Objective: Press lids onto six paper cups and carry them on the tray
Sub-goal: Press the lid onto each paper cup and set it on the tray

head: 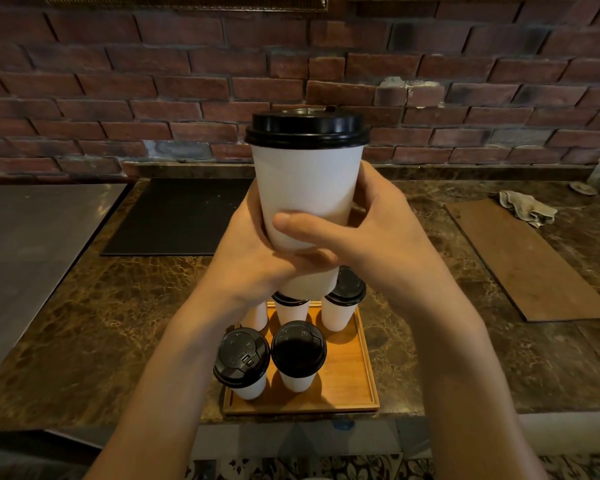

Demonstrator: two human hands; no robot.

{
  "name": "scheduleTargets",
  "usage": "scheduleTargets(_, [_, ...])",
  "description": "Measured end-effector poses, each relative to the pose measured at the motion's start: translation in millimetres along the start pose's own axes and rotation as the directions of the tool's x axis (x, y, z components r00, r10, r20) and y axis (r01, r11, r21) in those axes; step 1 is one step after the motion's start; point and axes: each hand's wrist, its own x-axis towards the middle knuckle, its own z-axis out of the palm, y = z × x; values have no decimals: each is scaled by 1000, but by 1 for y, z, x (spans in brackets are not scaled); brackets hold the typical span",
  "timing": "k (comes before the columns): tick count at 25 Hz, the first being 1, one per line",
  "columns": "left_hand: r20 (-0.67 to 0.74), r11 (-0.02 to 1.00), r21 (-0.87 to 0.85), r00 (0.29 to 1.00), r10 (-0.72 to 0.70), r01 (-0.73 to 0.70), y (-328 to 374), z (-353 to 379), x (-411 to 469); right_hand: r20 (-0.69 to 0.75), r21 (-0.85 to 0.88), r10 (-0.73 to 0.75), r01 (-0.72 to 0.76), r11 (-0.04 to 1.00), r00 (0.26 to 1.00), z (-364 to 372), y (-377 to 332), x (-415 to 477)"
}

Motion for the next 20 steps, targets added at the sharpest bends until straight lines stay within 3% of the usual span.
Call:
scheduleTargets(4, [-129,1000,-26,992,-19,16,0,9,2,-123,-114,4,-18,993,992,10,-2,0])
scheduleTargets(9, [-126,999,51,992,-3,10,-3,8,2,-185,-167,-31,-1,986,982,16,-1,-1])
scheduleTargets(16, [25,999,51,1000,-17,16,0,-7,2,-57,56,-31,35,998,998,3,2,3])
scheduleTargets(20, [41,999,41,999,-34,32,1,-7,3,-1,113,-59,59,992,998,-3,4,5])
